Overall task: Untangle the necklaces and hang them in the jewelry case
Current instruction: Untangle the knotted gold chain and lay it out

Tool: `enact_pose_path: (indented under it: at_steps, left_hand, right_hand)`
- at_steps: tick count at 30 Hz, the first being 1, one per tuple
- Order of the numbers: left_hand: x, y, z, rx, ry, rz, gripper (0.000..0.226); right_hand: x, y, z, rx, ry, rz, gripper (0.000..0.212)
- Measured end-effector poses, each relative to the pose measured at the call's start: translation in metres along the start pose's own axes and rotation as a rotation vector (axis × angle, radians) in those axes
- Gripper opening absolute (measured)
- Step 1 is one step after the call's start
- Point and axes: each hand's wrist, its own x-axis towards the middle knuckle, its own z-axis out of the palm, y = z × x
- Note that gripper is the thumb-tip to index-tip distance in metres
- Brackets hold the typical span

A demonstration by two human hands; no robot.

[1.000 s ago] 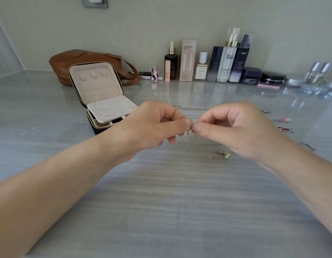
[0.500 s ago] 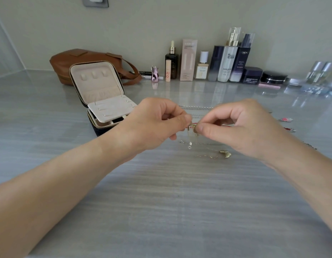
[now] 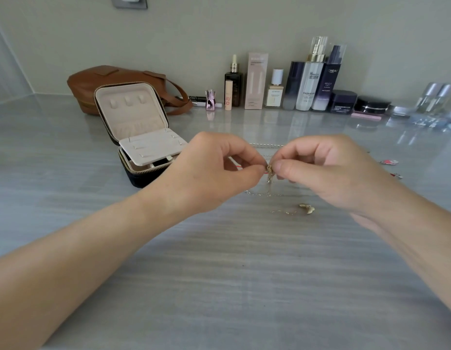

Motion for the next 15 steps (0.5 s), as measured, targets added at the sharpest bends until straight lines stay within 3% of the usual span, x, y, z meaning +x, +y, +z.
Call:
enact_pose_path:
  at_steps: [9, 15]
  left_hand:
    - [-0.0026, -0.0024, 0.0004, 0.174, 0.033, 0.082, 0.012]
    - [-0.0014, -0.0023, 0.0003, 0.146, 0.017, 0.067, 0.018]
  right_hand:
    - [0.0006, 0.0031, 0.0023, -0.134, 0.007, -0.075, 0.012]
    - [0.0005, 0.0028, 0.0017, -0.173, 0.020, -0.099, 0.013]
